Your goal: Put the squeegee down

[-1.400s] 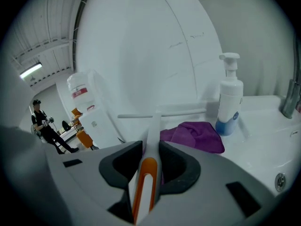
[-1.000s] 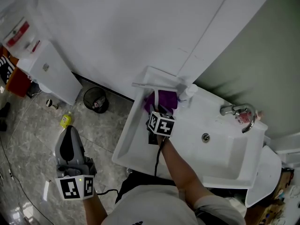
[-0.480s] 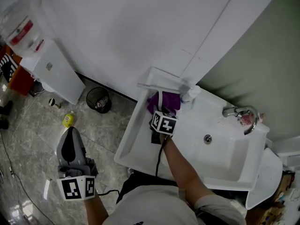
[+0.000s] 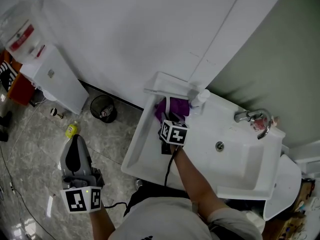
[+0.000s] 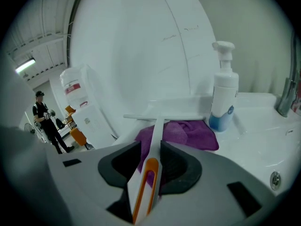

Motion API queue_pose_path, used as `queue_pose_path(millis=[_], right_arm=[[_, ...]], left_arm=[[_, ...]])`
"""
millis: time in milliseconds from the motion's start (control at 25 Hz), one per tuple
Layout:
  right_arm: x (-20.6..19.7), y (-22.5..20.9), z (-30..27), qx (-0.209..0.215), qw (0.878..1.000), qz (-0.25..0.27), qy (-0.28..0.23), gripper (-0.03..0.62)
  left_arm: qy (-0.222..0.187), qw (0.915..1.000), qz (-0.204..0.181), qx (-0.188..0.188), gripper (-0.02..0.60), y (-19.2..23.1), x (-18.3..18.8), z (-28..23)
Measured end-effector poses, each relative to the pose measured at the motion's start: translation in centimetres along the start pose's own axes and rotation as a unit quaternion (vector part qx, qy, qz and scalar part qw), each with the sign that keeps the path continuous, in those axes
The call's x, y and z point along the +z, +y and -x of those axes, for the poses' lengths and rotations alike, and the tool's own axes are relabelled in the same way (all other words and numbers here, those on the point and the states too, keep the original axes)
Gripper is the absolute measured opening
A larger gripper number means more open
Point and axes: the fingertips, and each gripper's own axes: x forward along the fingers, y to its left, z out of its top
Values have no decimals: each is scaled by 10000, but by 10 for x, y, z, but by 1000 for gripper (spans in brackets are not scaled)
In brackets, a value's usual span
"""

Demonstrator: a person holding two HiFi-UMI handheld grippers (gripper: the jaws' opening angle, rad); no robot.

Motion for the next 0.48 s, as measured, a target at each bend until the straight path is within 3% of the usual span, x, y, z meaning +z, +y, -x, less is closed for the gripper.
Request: queue_pose_path(millis=[160,280,480], right_arm=[[4,7,19,26,9997,158,-191,99],[7,10,36,-37,9986,354,-393,7],[12,16,65,5,9955,582,-750,0]], left_arm=[[-58,9999,25,-133,6,-5,3,0],[-97,9996,40,-267,8,-10,6,-1],[-173,9985,60,-509,6,-19,10,1]])
